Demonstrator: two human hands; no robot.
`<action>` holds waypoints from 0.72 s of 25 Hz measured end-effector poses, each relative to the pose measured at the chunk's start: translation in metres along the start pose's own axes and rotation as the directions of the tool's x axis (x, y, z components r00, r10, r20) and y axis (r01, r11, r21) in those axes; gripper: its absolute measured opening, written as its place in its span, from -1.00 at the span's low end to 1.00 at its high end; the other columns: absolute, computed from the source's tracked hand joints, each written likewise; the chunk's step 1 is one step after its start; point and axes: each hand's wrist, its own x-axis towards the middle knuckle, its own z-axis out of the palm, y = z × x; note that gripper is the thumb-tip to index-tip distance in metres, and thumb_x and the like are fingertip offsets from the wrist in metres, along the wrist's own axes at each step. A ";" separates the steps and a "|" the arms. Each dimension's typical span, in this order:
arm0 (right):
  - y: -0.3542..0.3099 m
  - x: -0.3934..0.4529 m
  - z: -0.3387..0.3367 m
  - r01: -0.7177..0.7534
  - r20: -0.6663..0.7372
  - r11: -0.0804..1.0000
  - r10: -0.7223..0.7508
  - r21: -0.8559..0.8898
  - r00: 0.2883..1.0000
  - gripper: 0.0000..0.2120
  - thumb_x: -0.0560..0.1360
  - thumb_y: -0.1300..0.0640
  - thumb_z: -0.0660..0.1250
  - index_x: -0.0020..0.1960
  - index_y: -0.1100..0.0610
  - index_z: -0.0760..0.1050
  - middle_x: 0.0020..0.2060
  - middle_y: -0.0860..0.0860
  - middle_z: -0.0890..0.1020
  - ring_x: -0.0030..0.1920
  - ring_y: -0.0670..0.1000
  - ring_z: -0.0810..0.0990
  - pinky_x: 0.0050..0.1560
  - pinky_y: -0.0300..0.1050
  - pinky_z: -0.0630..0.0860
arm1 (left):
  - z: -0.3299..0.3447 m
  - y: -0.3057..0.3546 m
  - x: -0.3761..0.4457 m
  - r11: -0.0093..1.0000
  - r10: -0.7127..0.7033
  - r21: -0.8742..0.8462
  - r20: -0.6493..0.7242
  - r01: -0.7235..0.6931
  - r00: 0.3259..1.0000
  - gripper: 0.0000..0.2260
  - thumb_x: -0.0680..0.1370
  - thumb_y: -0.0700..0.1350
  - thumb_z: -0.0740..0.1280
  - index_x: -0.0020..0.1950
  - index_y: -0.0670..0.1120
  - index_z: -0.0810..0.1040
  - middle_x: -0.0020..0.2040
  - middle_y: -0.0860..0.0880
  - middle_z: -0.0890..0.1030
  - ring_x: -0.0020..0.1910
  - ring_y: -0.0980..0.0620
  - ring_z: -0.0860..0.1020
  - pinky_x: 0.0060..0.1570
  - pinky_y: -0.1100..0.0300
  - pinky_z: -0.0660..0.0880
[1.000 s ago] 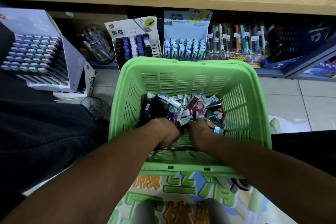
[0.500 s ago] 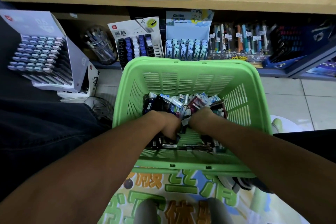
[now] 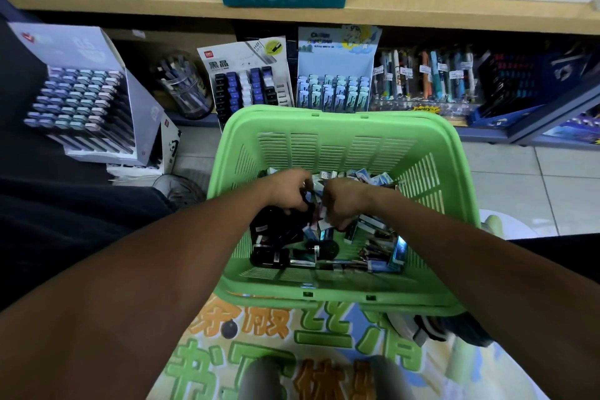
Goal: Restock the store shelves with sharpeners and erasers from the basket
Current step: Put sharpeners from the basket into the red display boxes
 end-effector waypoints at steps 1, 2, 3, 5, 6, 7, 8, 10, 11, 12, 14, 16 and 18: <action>0.004 -0.001 0.002 -0.027 0.036 0.992 0.032 -0.126 0.999 -0.94 0.37 0.31 0.43 -0.17 0.31 0.59 -0.27 0.18 0.66 -0.23 0.10 0.64 -0.16 0.02 0.66 | -0.004 -0.001 -0.003 0.988 0.006 0.156 0.031 -0.010 1.000 -0.79 0.46 -0.25 0.47 0.08 -0.16 0.60 0.02 -0.11 0.65 -0.11 -0.07 0.62 -0.18 0.11 0.59; 0.006 -0.005 0.003 -0.046 0.061 0.968 0.063 -0.248 0.996 -0.90 0.41 0.32 0.40 -0.08 0.29 0.57 -0.17 0.18 0.65 -0.16 0.12 0.61 -0.11 0.04 0.64 | -0.006 -0.003 -0.005 0.955 -0.009 0.298 0.070 -0.012 0.998 -0.88 0.45 -0.23 0.44 -0.02 -0.14 0.63 -0.03 -0.09 0.67 -0.10 -0.07 0.62 -0.12 0.11 0.58; 0.010 -0.010 0.003 -0.068 0.064 0.936 0.096 -0.346 0.993 -0.78 0.46 0.32 0.36 0.11 0.26 0.54 0.01 0.18 0.62 -0.04 0.14 0.59 -0.07 0.02 0.59 | -0.007 -0.003 -0.011 0.908 -0.034 0.420 0.103 -0.012 0.994 -0.97 0.45 -0.20 0.42 -0.13 -0.12 0.61 -0.10 -0.07 0.66 -0.09 -0.08 0.61 -0.11 0.11 0.57; 0.015 -0.017 0.004 -0.115 0.001 0.870 0.132 -0.480 0.991 -0.63 0.55 0.28 0.28 0.35 0.16 0.42 0.22 0.12 0.54 0.16 0.17 0.56 -0.04 -0.01 0.50 | -0.007 0.000 -0.019 0.785 -0.080 0.619 0.135 -0.021 0.988 -0.89 0.45 -0.13 0.42 -0.21 -0.06 0.51 -0.14 -0.05 0.58 -0.08 -0.10 0.59 -0.15 0.13 0.50; 0.015 -0.018 0.006 -0.112 -0.025 0.862 0.115 -0.495 0.993 -0.67 0.57 0.24 0.28 0.33 0.14 0.45 0.21 0.11 0.55 0.15 0.16 0.57 -0.04 -0.02 0.50 | -0.005 0.000 -0.021 0.721 -0.072 0.692 0.126 -0.036 0.989 -0.90 0.46 -0.10 0.42 -0.15 -0.06 0.52 -0.08 -0.05 0.59 -0.03 -0.10 0.59 -0.12 0.12 0.48; 0.017 -0.013 0.011 -0.094 -0.030 0.881 0.091 -0.465 0.995 -0.72 0.57 0.19 0.30 0.27 0.14 0.50 0.16 0.11 0.58 0.08 0.15 0.57 -0.03 -0.04 0.51 | -0.002 0.001 -0.022 0.666 -0.029 0.743 0.109 -0.062 0.994 -0.88 0.48 -0.10 0.41 -0.02 -0.06 0.57 0.02 -0.07 0.60 0.06 -0.10 0.58 -0.04 0.09 0.48; 0.018 -0.010 0.020 -0.071 -0.013 0.896 0.072 -0.439 0.997 -0.76 0.56 0.16 0.33 0.22 0.15 0.54 0.14 0.13 0.61 0.01 0.13 0.57 -0.03 -0.06 0.52 | 0.002 0.000 -0.021 0.625 0.030 0.775 0.094 -0.092 0.995 -0.81 0.50 -0.12 0.38 0.11 -0.08 0.58 0.12 -0.08 0.58 0.16 -0.11 0.54 0.09 0.04 0.46; 0.014 -0.011 0.037 -0.019 0.045 0.878 0.046 -0.479 0.998 -0.75 0.55 0.19 0.33 0.23 0.17 0.52 0.16 0.15 0.59 0.01 0.14 0.57 -0.06 -0.07 0.49 | 0.010 0.000 -0.015 0.607 0.177 0.776 0.077 -0.170 0.981 -0.69 0.52 -0.17 0.35 0.26 -0.07 0.55 0.23 -0.09 0.51 0.28 -0.10 0.45 0.26 -0.01 0.37; 0.012 -0.013 0.045 -0.005 0.043 0.856 0.032 -0.517 0.999 -0.73 0.56 0.22 0.30 0.26 0.18 0.50 0.17 0.16 0.58 0.06 0.17 0.59 -0.05 -0.03 0.49 | 0.014 0.002 -0.012 0.618 0.230 0.757 0.084 -0.212 0.970 -0.65 0.51 -0.19 0.35 0.30 -0.06 0.52 0.24 -0.08 0.49 0.31 -0.10 0.42 0.29 -0.01 0.34; 0.009 -0.018 0.049 -0.010 0.030 0.832 0.032 -0.555 0.999 -0.72 0.57 0.24 0.26 0.27 0.20 0.48 0.17 0.15 0.59 0.10 0.18 0.60 -0.03 0.00 0.51 | 0.019 0.004 -0.008 0.626 0.267 0.738 0.098 -0.250 0.959 -0.62 0.50 -0.19 0.35 0.33 -0.05 0.51 0.24 -0.07 0.49 0.32 -0.09 0.40 0.29 -0.02 0.33; 0.009 -0.022 0.053 0.008 -0.028 0.759 -0.034 -0.651 0.999 -0.75 0.59 0.28 0.21 0.25 0.21 0.49 0.11 0.13 0.63 0.07 0.15 0.63 -0.03 0.01 0.54 | 0.030 0.008 -0.003 0.639 0.275 0.718 0.121 -0.275 0.954 -0.59 0.51 -0.19 0.38 0.35 -0.05 0.48 0.24 -0.06 0.48 0.32 -0.08 0.40 0.31 -0.03 0.32; 0.012 -0.016 0.055 -0.055 -0.090 0.723 -0.010 -0.689 0.996 -0.79 0.60 0.28 0.22 0.20 0.18 0.51 0.02 0.07 0.66 -0.04 0.12 0.65 -0.10 -0.04 0.54 | 0.037 0.008 0.000 0.655 0.240 0.715 0.110 -0.245 0.964 -0.59 0.51 -0.21 0.39 0.36 -0.06 0.48 0.29 -0.07 0.47 0.35 -0.08 0.39 0.37 -0.06 0.28; 0.014 -0.014 0.058 -0.084 -0.102 0.650 0.010 -0.755 0.995 -0.77 0.58 0.28 0.26 0.21 0.15 0.52 -0.03 0.02 0.65 -0.17 0.08 0.62 -0.16 -0.05 0.57 | 0.039 0.005 0.000 0.664 0.235 0.715 0.082 -0.221 0.969 -0.58 0.50 -0.24 0.39 0.36 -0.07 0.49 0.31 -0.08 0.46 0.36 -0.08 0.37 0.40 -0.08 0.25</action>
